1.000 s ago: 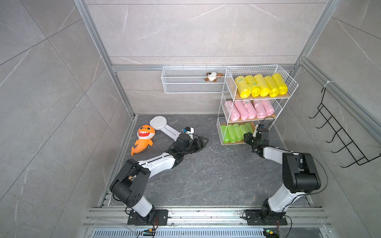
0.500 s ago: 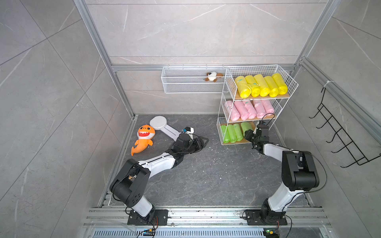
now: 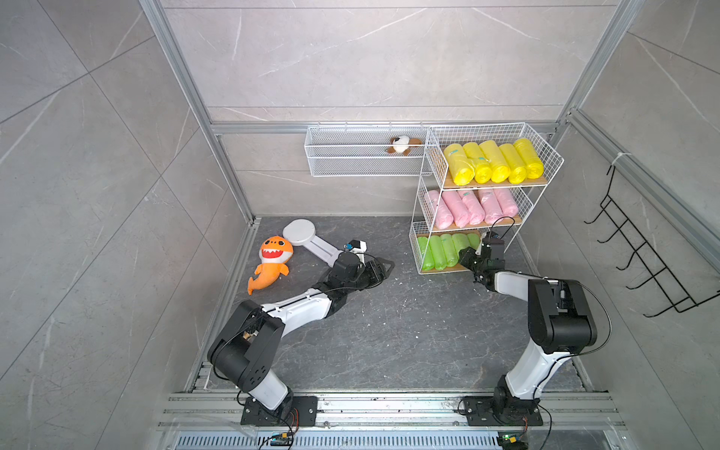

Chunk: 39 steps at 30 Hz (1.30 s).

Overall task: Sort the rolls of trash bags by color and place them on the shelf
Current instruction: Place the roll of trash bags on the shelf.

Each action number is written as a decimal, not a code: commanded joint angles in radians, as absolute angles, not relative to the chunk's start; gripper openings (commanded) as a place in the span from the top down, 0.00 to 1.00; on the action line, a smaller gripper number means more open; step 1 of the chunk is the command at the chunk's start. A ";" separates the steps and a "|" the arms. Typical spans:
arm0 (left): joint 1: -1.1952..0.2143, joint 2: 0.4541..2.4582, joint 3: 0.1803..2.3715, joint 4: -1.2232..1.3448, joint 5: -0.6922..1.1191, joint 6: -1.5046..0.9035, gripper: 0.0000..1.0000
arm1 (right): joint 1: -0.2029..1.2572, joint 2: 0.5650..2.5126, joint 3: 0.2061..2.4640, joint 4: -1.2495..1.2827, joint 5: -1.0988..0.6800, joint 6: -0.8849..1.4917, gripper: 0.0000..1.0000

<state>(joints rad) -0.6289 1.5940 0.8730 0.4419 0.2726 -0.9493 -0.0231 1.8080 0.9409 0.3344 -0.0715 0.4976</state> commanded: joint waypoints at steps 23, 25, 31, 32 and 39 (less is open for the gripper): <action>-0.634 1.615 0.891 0.485 0.313 -0.943 0.25 | -0.023 1.804 0.968 0.349 -0.031 0.518 0.44; -0.634 1.619 0.893 0.487 0.314 -0.943 0.25 | -0.024 1.776 0.951 0.357 -0.033 0.511 0.42; -0.634 1.619 0.880 0.502 0.318 -0.953 0.25 | -0.029 1.698 0.905 0.351 -0.044 0.499 0.38; -0.635 1.617 0.876 0.504 0.318 -0.954 0.25 | -0.029 1.684 0.895 0.347 -0.047 0.497 0.37; -0.634 1.600 0.859 0.506 0.310 -0.949 0.25 | -0.030 1.571 0.786 0.322 -0.126 0.537 0.38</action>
<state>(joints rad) -0.6289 1.6184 0.8692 0.4583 0.2977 -0.9497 -0.0273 1.6150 0.8268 0.3386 -0.0769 0.5220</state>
